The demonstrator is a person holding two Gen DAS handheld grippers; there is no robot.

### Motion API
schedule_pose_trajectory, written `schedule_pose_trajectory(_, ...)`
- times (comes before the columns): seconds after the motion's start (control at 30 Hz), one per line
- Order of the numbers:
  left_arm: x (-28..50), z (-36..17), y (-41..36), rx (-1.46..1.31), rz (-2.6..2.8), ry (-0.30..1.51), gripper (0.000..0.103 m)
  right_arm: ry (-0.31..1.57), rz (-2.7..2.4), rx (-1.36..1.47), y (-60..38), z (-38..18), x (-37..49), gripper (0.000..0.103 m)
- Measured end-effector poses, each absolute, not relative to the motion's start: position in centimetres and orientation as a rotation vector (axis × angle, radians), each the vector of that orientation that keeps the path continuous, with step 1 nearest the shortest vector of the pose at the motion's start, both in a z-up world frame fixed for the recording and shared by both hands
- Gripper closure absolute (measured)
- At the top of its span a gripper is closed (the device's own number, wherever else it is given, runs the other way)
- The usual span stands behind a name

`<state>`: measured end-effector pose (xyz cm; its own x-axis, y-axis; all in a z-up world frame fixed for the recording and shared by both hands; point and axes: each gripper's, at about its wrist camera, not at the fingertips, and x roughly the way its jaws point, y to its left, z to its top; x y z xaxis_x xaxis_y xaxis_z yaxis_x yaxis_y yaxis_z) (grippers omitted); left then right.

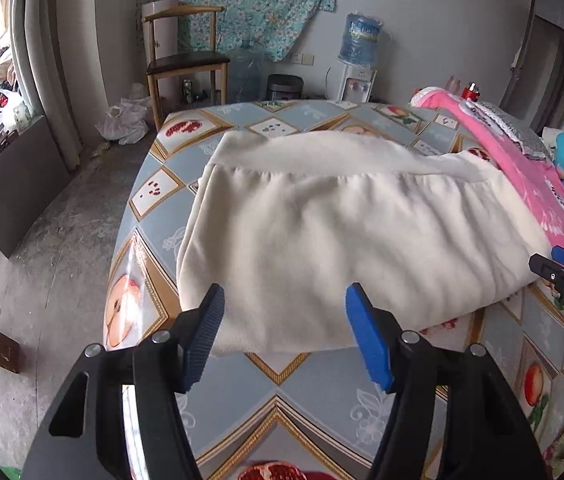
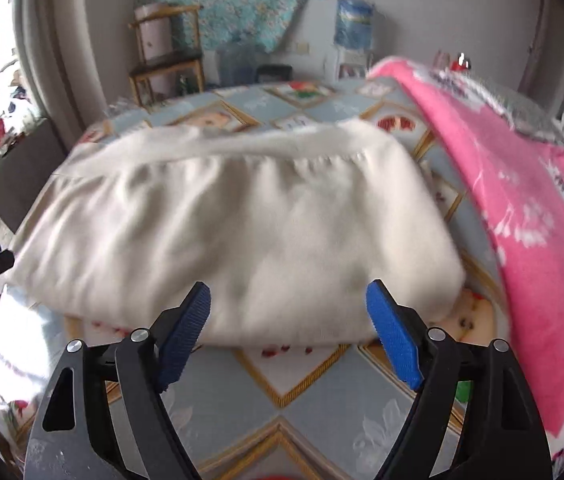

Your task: Fold large clothes

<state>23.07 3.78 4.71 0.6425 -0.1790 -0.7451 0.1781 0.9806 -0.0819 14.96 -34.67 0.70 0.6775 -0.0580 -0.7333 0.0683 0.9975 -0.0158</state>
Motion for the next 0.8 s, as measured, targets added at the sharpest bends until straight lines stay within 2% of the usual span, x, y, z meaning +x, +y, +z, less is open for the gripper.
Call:
schedule_pose_trajectory(0.07, 20.2, 6.3, 4.1, -0.032, -0.224, 0.801, 0.023, 0.789, -0.029, 0.038, -34.1, 1.8, 12.0, 0.014)
schedule_pose_trajectory(0.13, 17.3, 7.5, 4.3, -0.05, -0.21, 0.753, 0.016, 0.763, -0.009, 0.068, -33.5, 2.6, 9.3, 0.009)
schedule_pose_trajectory(0.17, 16.1, 7.9, 4.3, -0.054, -0.189, 0.734, 0.008, 0.753, -0.004, 0.08, -33.2, 2.9, 8.1, 0.008)
schedule_pose_trajectory(0.2, 14.8, 8.3, 4.3, -0.058, -0.171, 0.718, 0.005, 0.742, -0.002, 0.095, -33.0, 3.1, 7.1, 0.008)
schedule_pose_trajectory(0.5, 8.1, 11.0, 2.9, -0.069, -0.194, 0.604, 0.005, 0.682, -0.03, 0.112, -31.1, 5.1, 2.5, 0.007)
schedule_pose_trajectory(0.8, 7.0, 12.8, 1.5, 0.03, -0.038, 0.555, 0.005, 0.636, -0.109, 0.064, -30.6, 6.9, 1.1, 0.007)
